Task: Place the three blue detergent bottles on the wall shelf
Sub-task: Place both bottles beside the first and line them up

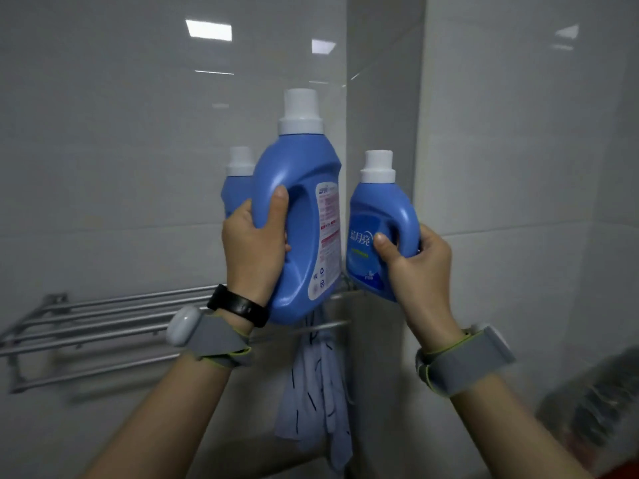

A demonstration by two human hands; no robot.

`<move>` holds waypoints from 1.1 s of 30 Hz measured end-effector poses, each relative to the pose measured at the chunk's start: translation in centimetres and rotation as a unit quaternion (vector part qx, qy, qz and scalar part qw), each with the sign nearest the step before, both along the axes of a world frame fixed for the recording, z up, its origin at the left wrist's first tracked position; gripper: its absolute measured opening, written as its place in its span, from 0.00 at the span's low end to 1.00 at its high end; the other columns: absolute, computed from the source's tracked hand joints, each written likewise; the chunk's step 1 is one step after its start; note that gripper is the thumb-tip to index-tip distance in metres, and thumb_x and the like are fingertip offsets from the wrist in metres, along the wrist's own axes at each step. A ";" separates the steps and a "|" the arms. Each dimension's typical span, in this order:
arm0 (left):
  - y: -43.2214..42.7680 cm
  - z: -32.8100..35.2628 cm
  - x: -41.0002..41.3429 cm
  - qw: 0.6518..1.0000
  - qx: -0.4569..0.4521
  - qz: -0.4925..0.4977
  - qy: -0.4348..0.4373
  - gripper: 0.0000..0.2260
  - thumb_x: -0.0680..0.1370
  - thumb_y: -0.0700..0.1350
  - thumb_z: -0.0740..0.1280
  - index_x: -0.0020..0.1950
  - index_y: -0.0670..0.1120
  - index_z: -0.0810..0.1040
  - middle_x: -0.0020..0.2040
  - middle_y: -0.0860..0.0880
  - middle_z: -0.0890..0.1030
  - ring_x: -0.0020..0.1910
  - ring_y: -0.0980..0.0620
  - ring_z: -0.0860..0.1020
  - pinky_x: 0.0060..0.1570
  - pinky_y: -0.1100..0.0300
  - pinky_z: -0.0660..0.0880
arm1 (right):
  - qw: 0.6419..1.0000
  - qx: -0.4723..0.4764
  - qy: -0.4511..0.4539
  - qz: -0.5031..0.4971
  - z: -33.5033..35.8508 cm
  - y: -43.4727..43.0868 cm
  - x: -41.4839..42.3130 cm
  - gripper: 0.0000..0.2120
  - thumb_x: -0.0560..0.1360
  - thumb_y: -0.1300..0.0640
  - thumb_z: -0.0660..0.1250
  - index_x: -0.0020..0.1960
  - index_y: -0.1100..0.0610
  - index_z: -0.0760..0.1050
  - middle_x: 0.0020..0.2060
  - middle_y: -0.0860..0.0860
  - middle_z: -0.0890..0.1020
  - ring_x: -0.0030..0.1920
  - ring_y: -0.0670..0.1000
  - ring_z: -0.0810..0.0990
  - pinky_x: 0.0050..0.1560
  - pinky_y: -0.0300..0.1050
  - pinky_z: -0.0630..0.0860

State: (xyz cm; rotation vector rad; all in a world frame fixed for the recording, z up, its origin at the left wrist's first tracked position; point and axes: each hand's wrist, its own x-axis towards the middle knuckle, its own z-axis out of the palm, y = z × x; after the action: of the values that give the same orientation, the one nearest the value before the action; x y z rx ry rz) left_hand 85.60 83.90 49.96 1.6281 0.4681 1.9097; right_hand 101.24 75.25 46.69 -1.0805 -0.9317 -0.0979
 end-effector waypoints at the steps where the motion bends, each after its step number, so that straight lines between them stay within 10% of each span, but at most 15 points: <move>1: 0.1 -0.2 0.9 1.000 0.010 0.019 0.002 0.22 0.78 0.53 0.63 0.32 0.38 0.69 0.24 0.45 0.71 0.20 0.58 0.70 0.22 0.69 0.66 | 1.000 -0.001 0.004 -0.013 -0.2 1.2 0.2 0.07 0.69 0.56 0.73 0.37 0.55 0.76 0.32 0.49 0.80 0.34 0.48 0.78 0.39 0.48 0.77; 6: 1.6 -1.7 5.0 0.996 0.014 0.081 0.017 0.15 0.80 0.51 0.61 0.34 0.50 0.69 0.28 0.50 0.73 0.27 0.53 0.72 0.29 0.62 0.67 | 1.000 0.004 0.020 0.004 -1.5 6.9 0.5 0.08 0.71 0.60 0.72 0.37 0.53 0.74 0.29 0.45 0.77 0.29 0.40 0.72 0.33 0.38 0.70; 14: 5.7 -3.8 8.9 0.990 0.013 0.136 0.039 0.12 0.80 0.50 0.59 0.49 0.42 0.73 0.41 0.42 0.79 0.40 0.45 0.78 0.41 0.53 0.74 | 0.994 -0.006 0.041 0.099 -3.4 13.1 2.4 0.05 0.72 0.66 0.70 0.48 0.61 0.78 0.35 0.45 0.79 0.32 0.32 0.77 0.34 0.25 0.71; 25: 9.4 -4.5 9.8 0.980 0.011 0.173 0.101 0.09 0.82 0.48 0.56 0.47 0.44 0.70 0.38 0.40 0.77 0.36 0.45 0.76 0.39 0.47 0.75 | 0.988 -0.082 -0.004 0.129 -4.1 16.7 4.0 0.05 0.74 0.64 0.69 0.49 0.60 0.78 0.42 0.55 0.83 0.43 0.51 0.81 0.44 0.40 0.78; 29: 8.7 -4.9 8.9 0.973 0.027 0.156 0.167 0.09 0.82 0.45 0.55 0.59 0.44 0.70 0.51 0.44 0.77 0.49 0.50 0.75 0.53 0.55 0.73 | 0.973 -0.175 -0.075 0.130 -4.2 16.3 4.8 0.11 0.76 0.64 0.63 0.37 0.52 0.69 0.32 0.49 0.76 0.36 0.50 0.76 0.33 0.37 0.71; 33: 7.1 -5.2 6.7 0.937 0.059 0.247 0.240 0.20 0.78 0.41 0.61 0.70 0.41 0.65 0.60 0.42 0.74 0.59 0.47 0.72 0.62 0.55 0.69 | 0.956 -0.236 -0.130 0.117 -4.7 15.7 5.4 0.07 0.75 0.64 0.66 0.52 0.59 0.73 0.45 0.53 0.78 0.46 0.52 0.77 0.45 0.41 0.71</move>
State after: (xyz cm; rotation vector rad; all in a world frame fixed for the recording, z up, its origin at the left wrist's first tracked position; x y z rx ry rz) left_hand 92.31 91.04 44.79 2.2284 1.0653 1.8847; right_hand 106.62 90.95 41.97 -1.4088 -1.3583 0.1936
